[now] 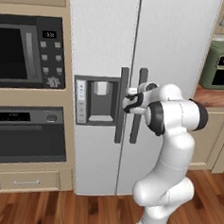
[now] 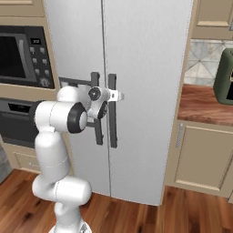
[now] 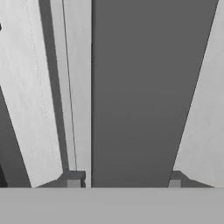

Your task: Place one of the steaks on the plate and the other in the bowl. Then place the bowl in the fridge.

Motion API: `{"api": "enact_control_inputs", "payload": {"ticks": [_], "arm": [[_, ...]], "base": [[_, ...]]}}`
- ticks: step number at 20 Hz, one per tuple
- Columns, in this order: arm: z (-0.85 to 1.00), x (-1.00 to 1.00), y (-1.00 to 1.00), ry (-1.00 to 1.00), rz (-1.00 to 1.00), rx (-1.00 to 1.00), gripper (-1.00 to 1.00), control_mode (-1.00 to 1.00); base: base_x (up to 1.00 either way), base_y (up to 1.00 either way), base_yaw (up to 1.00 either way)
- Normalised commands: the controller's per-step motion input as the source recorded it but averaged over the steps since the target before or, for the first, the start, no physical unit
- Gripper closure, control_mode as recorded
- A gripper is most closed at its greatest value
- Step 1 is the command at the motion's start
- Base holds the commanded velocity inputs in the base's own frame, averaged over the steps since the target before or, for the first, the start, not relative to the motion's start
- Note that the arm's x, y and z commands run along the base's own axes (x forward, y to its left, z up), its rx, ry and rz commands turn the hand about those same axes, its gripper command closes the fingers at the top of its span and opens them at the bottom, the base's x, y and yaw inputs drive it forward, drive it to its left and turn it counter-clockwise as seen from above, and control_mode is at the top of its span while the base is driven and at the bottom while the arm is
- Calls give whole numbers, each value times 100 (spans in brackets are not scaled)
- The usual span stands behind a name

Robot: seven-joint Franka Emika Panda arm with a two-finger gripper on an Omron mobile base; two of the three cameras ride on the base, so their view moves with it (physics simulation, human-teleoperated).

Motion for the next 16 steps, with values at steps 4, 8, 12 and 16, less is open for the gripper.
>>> {"api": "enact_control_inputs", "payload": {"ticks": [4, 8, 12, 16], "arm": [[-10, -81, -100, 0, 0, 29, 100, -100], [0, -100, -100, -2, 2, 33, 100, -100], [0, -100, -100, -6, 0, 28, 100, -100], [2, -100, -100, -1, 0, 24, 100, -100]], "base": [[0, 0, 0], [0, 0, 0], [0, 0, 0], [0, 0, 0]]}}
